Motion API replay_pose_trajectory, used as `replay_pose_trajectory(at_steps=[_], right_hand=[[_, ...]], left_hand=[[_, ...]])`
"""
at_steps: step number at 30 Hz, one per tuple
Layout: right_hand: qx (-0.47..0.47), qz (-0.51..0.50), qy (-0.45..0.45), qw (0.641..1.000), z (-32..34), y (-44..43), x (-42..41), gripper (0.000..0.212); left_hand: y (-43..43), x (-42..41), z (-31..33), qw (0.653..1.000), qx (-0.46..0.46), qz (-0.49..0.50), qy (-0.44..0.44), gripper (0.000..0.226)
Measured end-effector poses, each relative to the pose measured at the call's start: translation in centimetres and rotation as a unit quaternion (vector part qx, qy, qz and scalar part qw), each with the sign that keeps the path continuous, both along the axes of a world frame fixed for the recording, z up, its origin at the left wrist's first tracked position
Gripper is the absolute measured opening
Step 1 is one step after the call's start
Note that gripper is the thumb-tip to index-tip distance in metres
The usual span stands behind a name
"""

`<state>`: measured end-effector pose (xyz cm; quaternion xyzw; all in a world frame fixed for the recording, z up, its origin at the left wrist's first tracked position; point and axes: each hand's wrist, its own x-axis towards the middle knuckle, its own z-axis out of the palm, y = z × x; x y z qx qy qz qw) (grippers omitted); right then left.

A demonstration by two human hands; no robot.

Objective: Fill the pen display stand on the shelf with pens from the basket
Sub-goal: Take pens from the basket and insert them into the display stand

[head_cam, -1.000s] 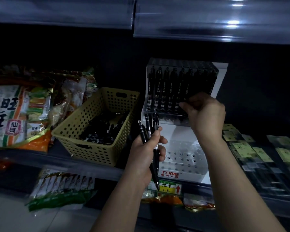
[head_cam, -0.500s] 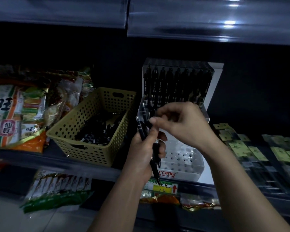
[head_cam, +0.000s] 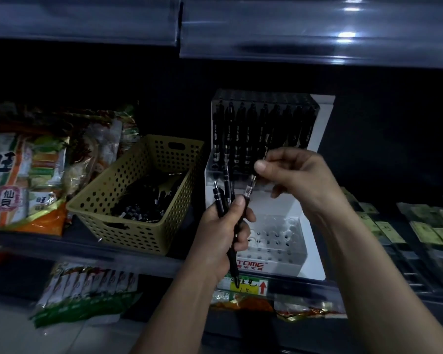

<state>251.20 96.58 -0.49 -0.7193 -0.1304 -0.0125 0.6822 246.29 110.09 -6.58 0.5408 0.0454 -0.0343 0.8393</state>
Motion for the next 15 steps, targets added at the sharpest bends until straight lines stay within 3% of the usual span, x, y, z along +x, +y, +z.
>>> replay_pose_trajectory(at_steps=[5, 9, 15], right_hand=[[-0.055, 0.080, 0.029, 0.995, -0.5, -0.5, 0.1, 0.017], [-0.075, 0.074, 0.022, 0.994, -0.7, -0.9, 0.4, 0.016], [0.115, -0.100, -0.007, 0.988, -0.1, -1.8, 1.2, 0.012]], left_hand=[[-0.5, 0.1, -0.1, 1.000, -0.010, -0.008, -0.007, 0.016], [-0.8, 0.2, -0.1, 1.000, -0.014, -0.003, -0.008, 0.018], [-0.7, 0.4, -0.2, 1.000, -0.015, -0.004, 0.006, 0.026]])
